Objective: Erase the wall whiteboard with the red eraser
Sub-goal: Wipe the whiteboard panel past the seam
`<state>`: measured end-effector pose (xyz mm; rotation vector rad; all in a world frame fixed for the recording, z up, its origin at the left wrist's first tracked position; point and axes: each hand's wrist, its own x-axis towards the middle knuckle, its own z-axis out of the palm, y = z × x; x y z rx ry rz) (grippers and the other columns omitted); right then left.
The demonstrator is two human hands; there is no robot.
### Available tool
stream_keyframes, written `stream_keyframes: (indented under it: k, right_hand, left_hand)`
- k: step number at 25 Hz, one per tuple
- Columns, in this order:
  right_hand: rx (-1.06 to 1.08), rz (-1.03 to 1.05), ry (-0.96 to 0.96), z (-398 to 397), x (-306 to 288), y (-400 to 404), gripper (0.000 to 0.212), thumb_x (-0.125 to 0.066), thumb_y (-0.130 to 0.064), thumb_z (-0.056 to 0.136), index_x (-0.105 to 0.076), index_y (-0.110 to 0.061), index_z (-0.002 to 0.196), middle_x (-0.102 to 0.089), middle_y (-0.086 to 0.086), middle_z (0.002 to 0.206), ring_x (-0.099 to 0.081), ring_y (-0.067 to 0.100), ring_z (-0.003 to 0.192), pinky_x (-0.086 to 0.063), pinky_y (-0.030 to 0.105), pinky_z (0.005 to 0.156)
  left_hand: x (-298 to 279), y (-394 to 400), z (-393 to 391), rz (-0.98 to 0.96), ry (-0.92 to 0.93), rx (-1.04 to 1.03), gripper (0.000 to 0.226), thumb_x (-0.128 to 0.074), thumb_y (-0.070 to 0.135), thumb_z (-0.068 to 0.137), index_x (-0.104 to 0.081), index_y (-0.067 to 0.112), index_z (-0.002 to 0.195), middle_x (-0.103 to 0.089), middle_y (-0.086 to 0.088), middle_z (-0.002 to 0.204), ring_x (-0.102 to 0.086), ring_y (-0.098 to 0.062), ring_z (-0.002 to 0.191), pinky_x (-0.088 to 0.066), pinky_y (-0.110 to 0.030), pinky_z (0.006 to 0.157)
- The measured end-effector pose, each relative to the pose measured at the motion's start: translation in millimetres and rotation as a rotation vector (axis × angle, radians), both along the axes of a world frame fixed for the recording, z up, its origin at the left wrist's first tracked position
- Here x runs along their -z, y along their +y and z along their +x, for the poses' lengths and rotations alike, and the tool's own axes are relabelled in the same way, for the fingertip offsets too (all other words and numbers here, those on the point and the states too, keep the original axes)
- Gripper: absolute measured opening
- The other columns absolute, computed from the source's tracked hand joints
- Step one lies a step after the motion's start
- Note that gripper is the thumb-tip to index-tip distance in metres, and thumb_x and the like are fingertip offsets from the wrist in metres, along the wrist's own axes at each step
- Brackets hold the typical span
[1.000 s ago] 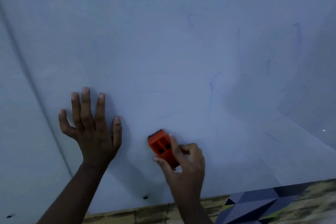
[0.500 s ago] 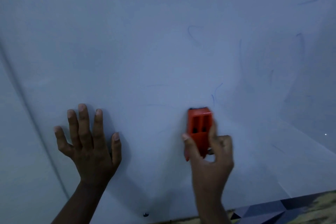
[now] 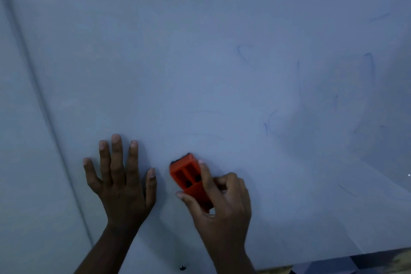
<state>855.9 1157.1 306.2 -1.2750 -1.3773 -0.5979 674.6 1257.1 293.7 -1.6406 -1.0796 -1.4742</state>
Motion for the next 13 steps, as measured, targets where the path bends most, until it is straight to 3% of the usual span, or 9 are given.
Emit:
stream_keyframes:
  k: [3,6,8,10,13]
  right_hand:
    - [0.013,0.073,0.269,33,-29,-4,0.066,-0.075,-0.064,0.083,-0.064,-0.029,0.138,-0.047,-0.004,0.087,-0.054,0.022,0.073,-0.053,0.039,0.068]
    - [-0.001,0.138,0.489,61,-60,-7,0.076,-0.078,-0.060,0.079,-0.060,-0.024,0.144,-0.046,-0.001,0.088,-0.055,0.020,0.074,-0.051,0.022,0.070]
    - [-0.048,0.139,0.574,61,-76,-7,0.080,-0.077,-0.062,0.077,-0.058,-0.026,0.146,-0.048,-0.001,0.090,-0.058,0.016,0.078,-0.053,0.020,0.070]
    - [-0.050,0.116,0.489,43,-81,-3,0.078,-0.078,-0.061,0.076,-0.059,-0.029,0.144,-0.046,-0.002,0.088,-0.054,0.016,0.074,-0.052,0.028,0.068]
    - [-0.045,0.030,0.163,5,-61,3,0.068,-0.077,-0.063,0.080,-0.063,-0.031,0.139,-0.046,-0.003,0.088,-0.051,0.019,0.076,-0.050,0.033,0.067]
  left_hand:
    - [2,0,1,0.002,-0.004,-0.004,0.066,-0.040,0.038,0.109,-0.024,0.012,0.167,-0.010,-0.011,0.177,-0.011,-0.034,0.164,-0.006,-0.062,0.129]
    - [3,1,2,0.004,-0.002,-0.017,0.066,-0.040,0.037,0.109,-0.025,0.011,0.167,-0.010,-0.011,0.177,-0.011,-0.034,0.164,-0.006,-0.062,0.129]
    - [3,0,2,0.005,-0.004,-0.019,0.066,-0.040,0.038,0.109,-0.025,0.010,0.167,-0.010,-0.011,0.177,-0.011,-0.034,0.164,-0.007,-0.061,0.129]
    - [4,0,2,0.003,-0.006,-0.018,0.065,-0.041,0.037,0.109,-0.026,0.011,0.166,-0.010,-0.011,0.177,-0.011,-0.034,0.164,-0.007,-0.061,0.129]
    - [4,1,2,-0.003,-0.004,-0.017,0.065,-0.040,0.039,0.109,-0.026,0.010,0.166,-0.011,-0.011,0.177,-0.012,-0.034,0.164,-0.007,-0.062,0.129]
